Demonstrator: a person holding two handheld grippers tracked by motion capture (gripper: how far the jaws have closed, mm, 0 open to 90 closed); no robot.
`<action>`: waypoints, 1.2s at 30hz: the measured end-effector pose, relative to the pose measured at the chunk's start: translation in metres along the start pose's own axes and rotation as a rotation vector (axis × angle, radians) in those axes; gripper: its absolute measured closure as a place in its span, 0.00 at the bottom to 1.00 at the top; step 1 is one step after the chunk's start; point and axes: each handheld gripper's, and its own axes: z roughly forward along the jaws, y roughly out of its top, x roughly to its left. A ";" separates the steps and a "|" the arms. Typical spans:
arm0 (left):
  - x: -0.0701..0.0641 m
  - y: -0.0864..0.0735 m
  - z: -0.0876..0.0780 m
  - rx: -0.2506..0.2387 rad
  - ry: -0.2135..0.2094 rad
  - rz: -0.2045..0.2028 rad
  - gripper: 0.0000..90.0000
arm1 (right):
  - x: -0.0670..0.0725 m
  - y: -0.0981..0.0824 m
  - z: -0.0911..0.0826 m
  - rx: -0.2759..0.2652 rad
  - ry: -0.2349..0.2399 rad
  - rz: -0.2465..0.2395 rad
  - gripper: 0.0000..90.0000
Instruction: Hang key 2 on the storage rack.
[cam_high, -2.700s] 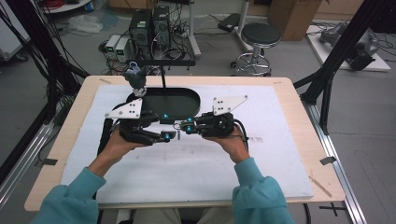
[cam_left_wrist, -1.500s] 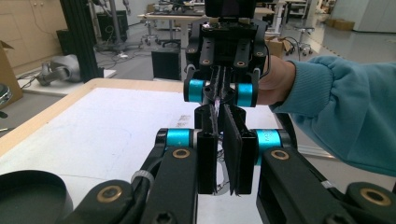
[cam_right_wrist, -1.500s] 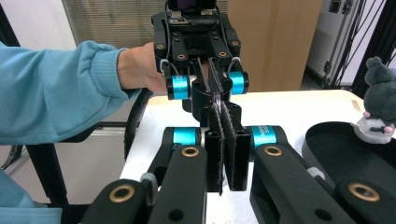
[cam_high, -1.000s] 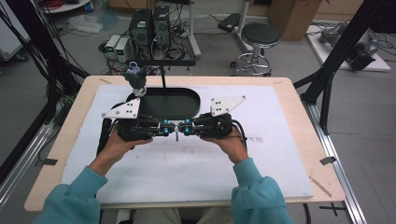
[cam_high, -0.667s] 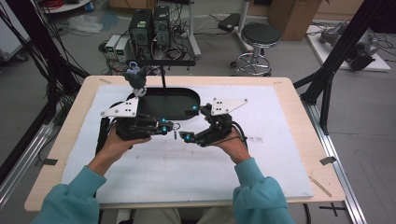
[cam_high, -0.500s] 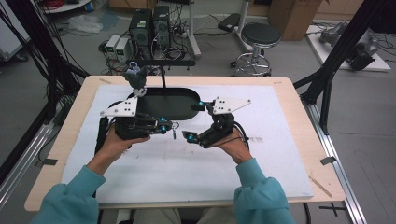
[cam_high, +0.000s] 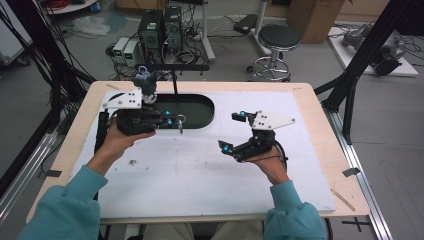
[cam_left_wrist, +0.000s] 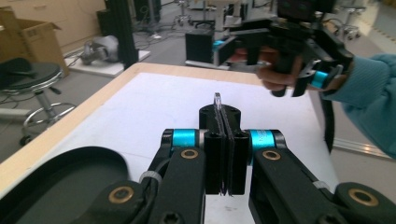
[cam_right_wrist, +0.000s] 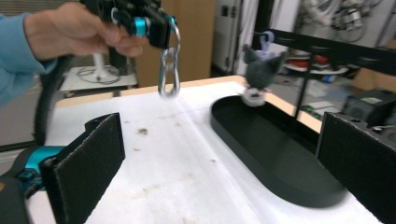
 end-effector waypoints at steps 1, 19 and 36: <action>0.002 0.002 -0.001 0.002 0.009 -0.003 0.98 | -0.001 -0.003 -0.005 -0.002 -0.014 0.000 0.01; 0.063 0.029 -0.017 0.105 0.191 -0.040 0.98 | -0.016 -0.047 -0.059 -0.074 -0.240 0.092 0.01; 0.105 0.036 -0.011 0.220 0.282 -0.053 0.98 | -0.017 -0.074 -0.076 -0.057 -0.340 0.110 0.01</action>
